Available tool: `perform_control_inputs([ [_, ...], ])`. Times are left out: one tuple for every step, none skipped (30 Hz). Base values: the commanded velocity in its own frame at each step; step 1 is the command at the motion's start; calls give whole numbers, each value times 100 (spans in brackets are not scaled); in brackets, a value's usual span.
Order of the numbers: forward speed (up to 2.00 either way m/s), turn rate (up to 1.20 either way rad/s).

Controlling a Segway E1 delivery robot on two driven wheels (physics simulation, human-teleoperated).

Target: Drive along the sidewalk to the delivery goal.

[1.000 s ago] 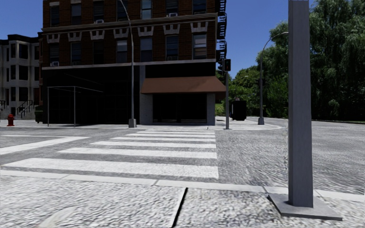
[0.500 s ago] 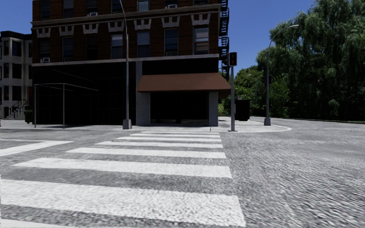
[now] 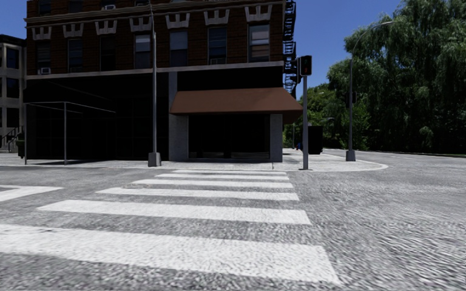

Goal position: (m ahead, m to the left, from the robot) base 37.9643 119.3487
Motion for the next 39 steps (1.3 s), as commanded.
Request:
perform_control_inputs([
  [149, 0],
  [140, 0],
  [133, 0],
  [129, 0],
  [129, 0],
  [127, 0],
  [127, 0],
  [127, 0],
  [127, 0],
  [126, 0],
  [125, 0],
  [125, 0],
  [124, 0],
  [124, 0],
  [124, 0],
  [124, 0],
  [124, 0],
  [124, 0],
  [124, 0],
  [124, 0],
  [124, 0],
  [124, 0],
  [124, 0],
  [124, 0],
  [124, 0],
  [124, 0],
  [124, 0],
  [124, 0],
  [124, 0],
  [124, 0],
  [124, 0],
  [124, 0],
  [128, 0],
  [200, 0],
  [200, 0],
  [200, 0],
  [200, 0],
  [200, 0],
  [200, 0],
])
